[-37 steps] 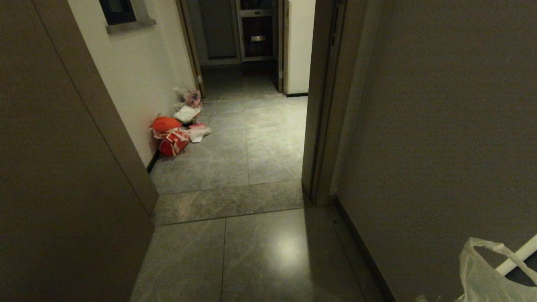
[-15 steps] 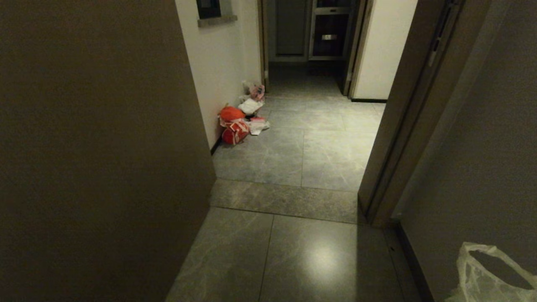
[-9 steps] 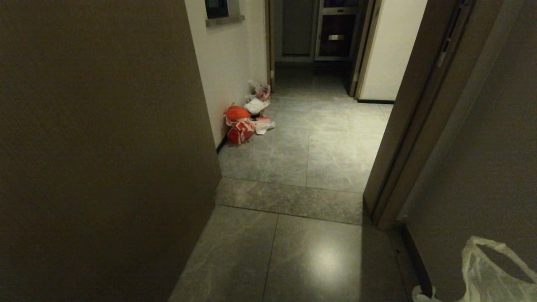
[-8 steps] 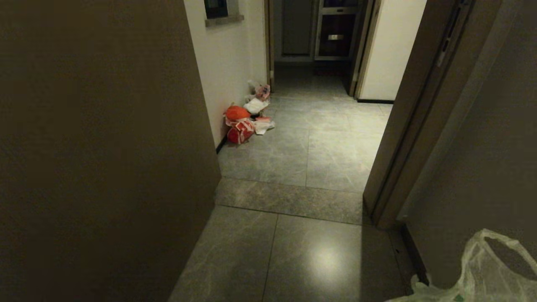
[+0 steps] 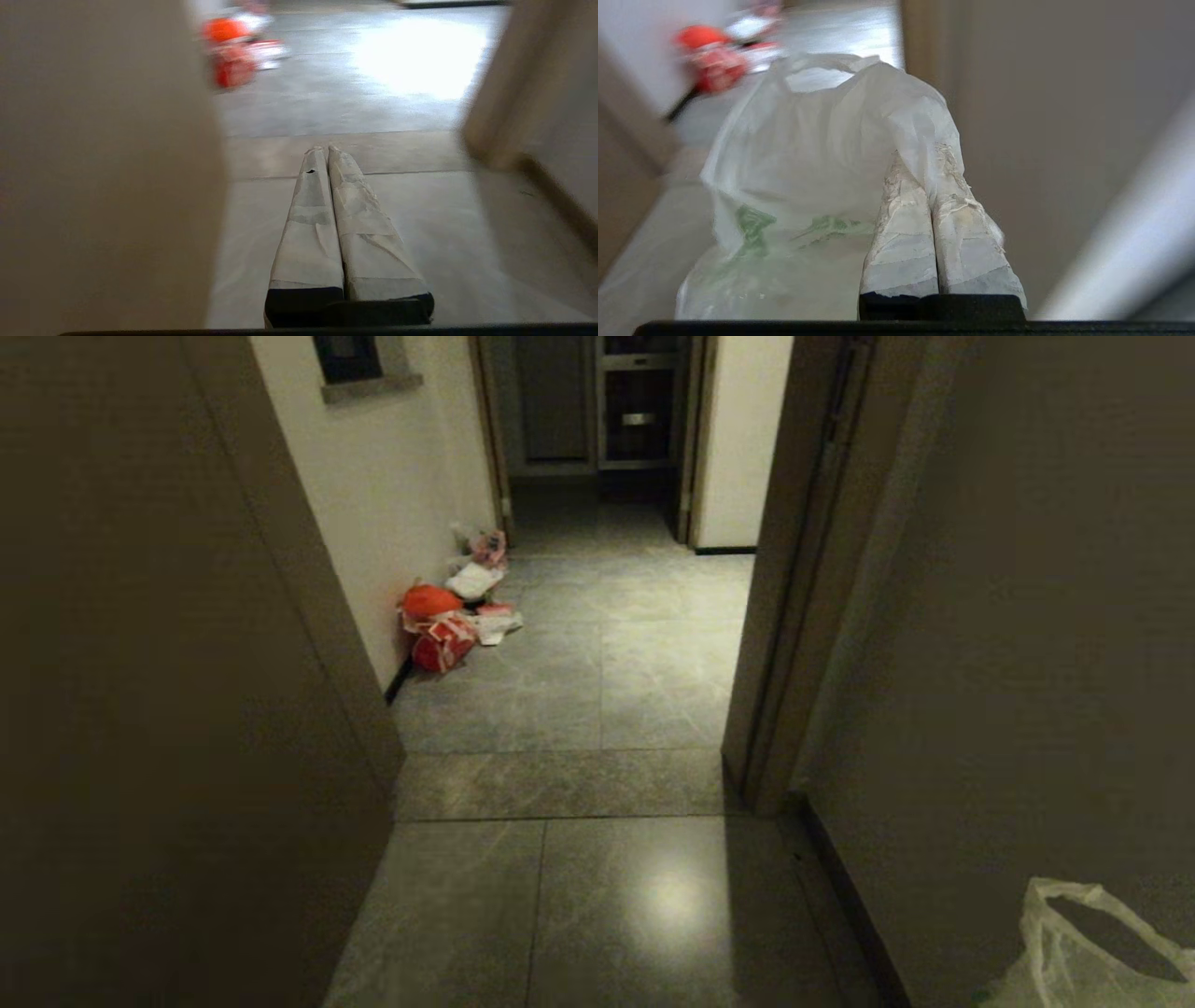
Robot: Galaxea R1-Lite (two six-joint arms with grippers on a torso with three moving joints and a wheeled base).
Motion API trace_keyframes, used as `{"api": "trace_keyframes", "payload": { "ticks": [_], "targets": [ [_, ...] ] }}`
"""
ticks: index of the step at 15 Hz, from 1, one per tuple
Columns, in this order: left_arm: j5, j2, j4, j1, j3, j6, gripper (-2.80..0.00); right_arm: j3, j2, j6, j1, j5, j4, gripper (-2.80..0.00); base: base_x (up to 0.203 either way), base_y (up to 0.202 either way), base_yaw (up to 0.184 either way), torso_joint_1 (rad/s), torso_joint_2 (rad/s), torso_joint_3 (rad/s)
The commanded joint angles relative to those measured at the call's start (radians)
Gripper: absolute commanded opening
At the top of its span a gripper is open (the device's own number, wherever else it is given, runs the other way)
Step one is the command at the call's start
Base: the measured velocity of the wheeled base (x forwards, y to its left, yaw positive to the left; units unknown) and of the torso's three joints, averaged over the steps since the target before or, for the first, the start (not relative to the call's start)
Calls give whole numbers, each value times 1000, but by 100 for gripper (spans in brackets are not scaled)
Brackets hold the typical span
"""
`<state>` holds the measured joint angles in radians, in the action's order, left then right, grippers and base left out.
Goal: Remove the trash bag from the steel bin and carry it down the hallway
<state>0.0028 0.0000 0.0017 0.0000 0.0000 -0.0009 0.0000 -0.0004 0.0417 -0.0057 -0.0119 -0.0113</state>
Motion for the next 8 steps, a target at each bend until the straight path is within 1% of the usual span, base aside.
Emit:
{"api": "trace_keyframes", "payload": {
  "ticks": [1,3,4,8],
  "targets": [
    [0,0,0,0,0,-1,-280,0,0,1,0,0,-1,-280,-5,15,-200,-2,-2,2],
    [0,0,0,0,0,-1,-280,0,0,0,0,0,-1,-280,-2,15,-151,5,2,0],
    [0,0,0,0,0,-1,-280,0,0,0,0,0,-1,-280,-2,6,-67,3,-2,7],
    [0,0,0,0,0,-1,-280,0,0,0,0,0,-1,-280,0,0,0,0,0,0]
  ]
}}
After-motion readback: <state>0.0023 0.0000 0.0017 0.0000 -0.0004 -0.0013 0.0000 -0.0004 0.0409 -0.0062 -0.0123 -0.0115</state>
